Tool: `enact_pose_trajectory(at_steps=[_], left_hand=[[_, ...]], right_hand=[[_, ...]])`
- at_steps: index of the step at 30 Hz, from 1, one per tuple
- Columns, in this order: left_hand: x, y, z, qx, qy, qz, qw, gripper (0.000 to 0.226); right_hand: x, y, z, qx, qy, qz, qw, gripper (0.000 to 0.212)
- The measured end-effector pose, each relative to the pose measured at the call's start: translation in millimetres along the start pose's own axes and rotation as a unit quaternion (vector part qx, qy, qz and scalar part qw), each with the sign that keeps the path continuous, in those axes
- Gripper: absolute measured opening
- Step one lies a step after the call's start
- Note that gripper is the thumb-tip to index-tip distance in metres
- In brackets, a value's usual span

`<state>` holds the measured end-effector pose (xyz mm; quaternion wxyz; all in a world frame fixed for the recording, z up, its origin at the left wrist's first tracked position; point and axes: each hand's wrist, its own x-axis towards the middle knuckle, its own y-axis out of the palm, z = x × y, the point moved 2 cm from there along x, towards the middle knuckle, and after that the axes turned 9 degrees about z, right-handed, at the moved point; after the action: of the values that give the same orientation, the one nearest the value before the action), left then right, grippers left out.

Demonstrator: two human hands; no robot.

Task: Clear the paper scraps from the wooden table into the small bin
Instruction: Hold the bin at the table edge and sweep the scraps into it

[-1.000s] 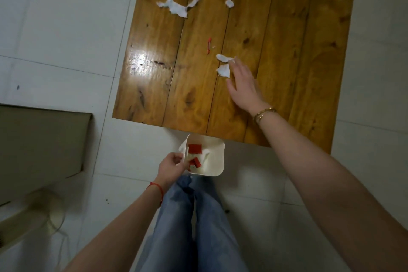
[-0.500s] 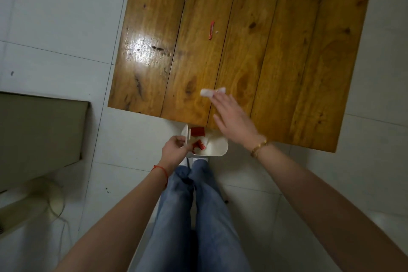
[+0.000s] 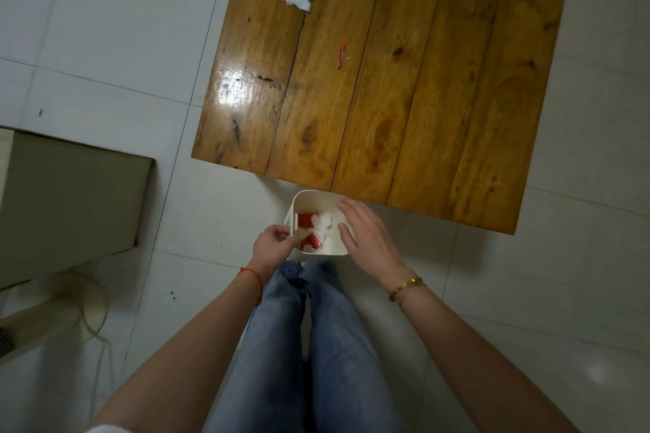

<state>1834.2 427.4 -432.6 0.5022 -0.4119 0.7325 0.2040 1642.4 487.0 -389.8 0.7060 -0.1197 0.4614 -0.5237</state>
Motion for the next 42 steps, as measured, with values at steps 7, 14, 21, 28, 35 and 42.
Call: enact_pose_trajectory(at_steps=[7, 14, 21, 28, 35, 42], left_hand=[[-57, -22, -9, -0.003, 0.009, -0.025, 1.0, 0.035], [-126, -56, -45, -0.038, 0.063, -0.035, 0.997, 0.036], [-170, -100, -82, -0.056, 0.101, -0.048, 0.992, 0.023], [-178, -175, -118, -0.091, 0.129, -0.057, 0.986, 0.032], [-160, -296, -168, -0.05, 0.161, -0.055, 0.984, 0.031], [-130, -404, -230, 0.034, 0.177, -0.038, 0.983, 0.026]], right_hand=[[-20, -44, 25, 0.021, 0.031, -0.027, 0.999, 0.046], [-39, -83, 67, -0.001, 0.0, -0.059, 0.998, 0.043], [-29, -117, 115, -0.009, -0.021, -0.082, 0.996, 0.045], [8, -146, 177, -0.016, -0.031, -0.102, 0.994, 0.043], [69, -154, 253, 0.039, 0.008, -0.158, 0.987, 0.041], [125, -151, 318, 0.082, 0.051, -0.197, 0.976, 0.041]])
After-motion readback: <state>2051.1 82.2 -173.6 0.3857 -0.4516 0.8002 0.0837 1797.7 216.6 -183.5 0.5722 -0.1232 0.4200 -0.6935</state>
